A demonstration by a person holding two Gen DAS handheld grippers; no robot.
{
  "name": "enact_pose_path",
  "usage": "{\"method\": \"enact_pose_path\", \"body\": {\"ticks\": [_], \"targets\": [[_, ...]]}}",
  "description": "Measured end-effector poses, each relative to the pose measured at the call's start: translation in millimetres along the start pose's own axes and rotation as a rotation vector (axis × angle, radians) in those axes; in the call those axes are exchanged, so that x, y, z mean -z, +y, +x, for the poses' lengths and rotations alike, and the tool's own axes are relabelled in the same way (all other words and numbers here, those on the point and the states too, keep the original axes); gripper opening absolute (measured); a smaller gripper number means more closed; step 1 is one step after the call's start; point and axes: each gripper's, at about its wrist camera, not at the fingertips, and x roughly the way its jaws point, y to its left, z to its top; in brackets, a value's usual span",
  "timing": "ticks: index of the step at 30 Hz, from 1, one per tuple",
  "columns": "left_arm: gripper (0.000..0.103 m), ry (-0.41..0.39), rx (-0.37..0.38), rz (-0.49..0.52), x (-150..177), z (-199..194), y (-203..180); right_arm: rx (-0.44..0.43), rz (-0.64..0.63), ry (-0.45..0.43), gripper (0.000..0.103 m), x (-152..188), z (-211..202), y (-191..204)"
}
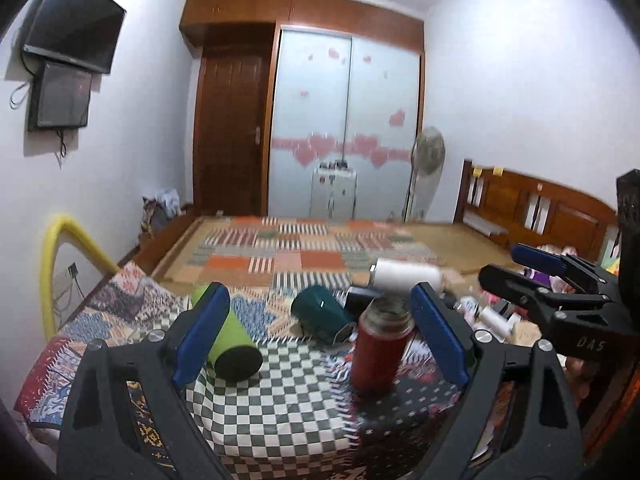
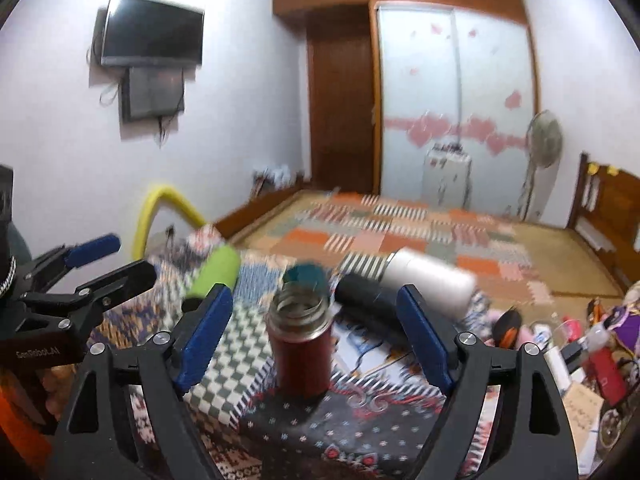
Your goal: Flip cup upright
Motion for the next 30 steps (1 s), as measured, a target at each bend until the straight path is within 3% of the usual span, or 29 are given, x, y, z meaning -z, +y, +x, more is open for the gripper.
{"method": "enact_pose_path", "body": {"ticks": [4,10,13,15,18,30], "targets": [[0.093,-0.083,-0.028,0.021,-9.7,-33.2,-16.6,0.020,0.021,-0.101,0.082,-10.1,-37.8,1.3],[0.095,-0.159,-0.038,0.041,-14.6,-68.6,-39.0,0.017,0.056,-0.176,0.083,-10.7,-67.7,5.1],[0.098,-0.175,-0.046,0.053,-13.0,-78.3,-46.7,0.025,0.066,-0.196,0.086,-7.3,-76.1,6.3],[0.099,-0.179,-0.045,0.061,-11.6,-81.6,-51.2,0.036,0.069,-0.209,0.097,-3.3,-80.8,7.1],[0.101,-0.181,-0.045,0.067,-10.0,-85.9,-55.8,0.063,0.069,-0.226,0.103,3.3,-83.3,7.0],[0.103,-0.176,-0.058,0.070,-3.0,-92.7,-61.7,0.096,0.070,-0.236,0.103,13.5,-97.8,4.7]]}}
